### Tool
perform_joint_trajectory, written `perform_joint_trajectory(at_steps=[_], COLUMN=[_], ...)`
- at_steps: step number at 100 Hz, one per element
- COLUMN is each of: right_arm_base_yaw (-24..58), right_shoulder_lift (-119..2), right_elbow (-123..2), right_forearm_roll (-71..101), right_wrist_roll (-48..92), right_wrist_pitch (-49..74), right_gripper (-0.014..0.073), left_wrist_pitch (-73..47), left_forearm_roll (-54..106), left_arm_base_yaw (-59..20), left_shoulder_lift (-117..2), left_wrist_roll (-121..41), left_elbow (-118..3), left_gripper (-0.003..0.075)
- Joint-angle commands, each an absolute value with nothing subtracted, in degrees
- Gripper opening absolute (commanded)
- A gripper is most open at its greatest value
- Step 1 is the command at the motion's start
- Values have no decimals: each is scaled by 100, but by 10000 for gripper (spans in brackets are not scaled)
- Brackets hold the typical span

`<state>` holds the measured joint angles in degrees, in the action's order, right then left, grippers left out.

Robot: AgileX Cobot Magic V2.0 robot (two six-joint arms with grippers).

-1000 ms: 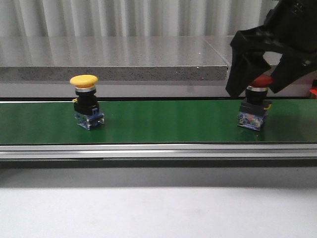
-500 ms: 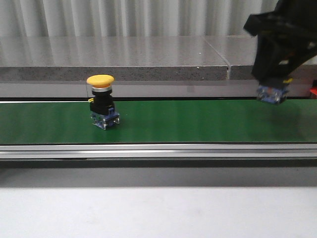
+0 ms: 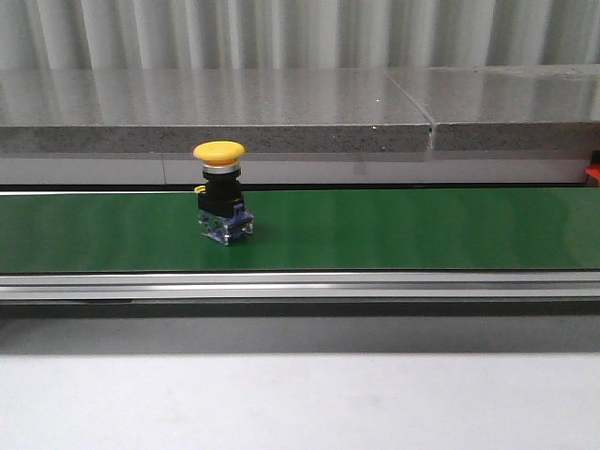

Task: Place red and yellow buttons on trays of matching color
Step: 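Carry the red button into the red tray and open the right gripper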

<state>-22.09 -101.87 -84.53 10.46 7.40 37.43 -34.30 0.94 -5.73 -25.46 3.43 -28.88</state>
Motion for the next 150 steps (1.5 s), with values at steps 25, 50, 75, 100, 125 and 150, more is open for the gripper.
perform_joint_trajectory(at_steps=[25,50,75,100,125,150], right_arm_base_yaw=[-2624,-2630,-2693,-2792,-2622,-1906], right_shoulder_lift=[-10854,-11280,-11329,-11063,-10227,-8939], right_elbow=[-8715,-8708,-8720,-8721,-8675,-7757], right_forearm_roll=[1064,1058,1041,1057,1146,1140], right_wrist_roll=[640,640,640,640,640,786], right_wrist_pitch=[3272,3318,3349,3266,3407,3479], right_gripper=[160,160,382,624,621,621], left_wrist_pitch=[-3011,-3011,-3011,-3011,-3011,-3011], left_forearm_roll=[127,127,127,127,127,127], left_arm_base_yaw=[-615,-615,-615,-615,-615,-615], left_shoulder_lift=[-2572,-2572,-2572,-2572,-2572,-2572], left_wrist_roll=[356,356,356,356,356,356], left_elbow=[-3036,-3036,-3036,-3036,-3036,-3036], left_gripper=[-21,-21,-21,-21,-21,-21])
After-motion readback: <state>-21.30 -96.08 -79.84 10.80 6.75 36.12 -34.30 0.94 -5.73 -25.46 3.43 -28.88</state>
